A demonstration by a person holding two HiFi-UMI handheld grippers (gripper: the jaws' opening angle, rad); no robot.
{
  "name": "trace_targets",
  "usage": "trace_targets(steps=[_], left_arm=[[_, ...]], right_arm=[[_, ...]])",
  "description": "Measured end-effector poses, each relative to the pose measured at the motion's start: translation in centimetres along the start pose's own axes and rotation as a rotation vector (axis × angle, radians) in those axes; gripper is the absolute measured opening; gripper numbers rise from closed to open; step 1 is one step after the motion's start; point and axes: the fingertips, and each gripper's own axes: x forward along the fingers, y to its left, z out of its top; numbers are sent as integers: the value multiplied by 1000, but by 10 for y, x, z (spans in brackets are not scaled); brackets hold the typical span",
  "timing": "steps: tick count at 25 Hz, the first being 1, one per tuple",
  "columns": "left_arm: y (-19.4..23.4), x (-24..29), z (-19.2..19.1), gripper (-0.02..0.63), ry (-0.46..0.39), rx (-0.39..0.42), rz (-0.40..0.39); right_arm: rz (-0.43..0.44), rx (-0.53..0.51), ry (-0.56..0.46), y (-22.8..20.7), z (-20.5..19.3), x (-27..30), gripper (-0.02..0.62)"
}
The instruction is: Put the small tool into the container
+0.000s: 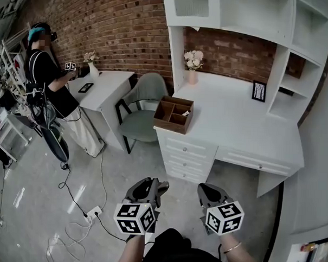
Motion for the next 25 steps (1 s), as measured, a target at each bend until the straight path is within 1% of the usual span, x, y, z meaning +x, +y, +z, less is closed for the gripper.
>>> trace_targets(steps=[6,12,17,25], left_arm=[[8,23,11,67,-13,3,8],[18,60,22,67,-14,10,-3],[33,102,32,67,-10,11,-21],[76,173,63,67,0,5,-31]], right_arm=[[-16,11,-1,-19,4,9,5],[-43,20,-7,-42,13,31,5],[-61,28,0,-63,21,64,5],[-72,42,14,-88,48,140,5]])
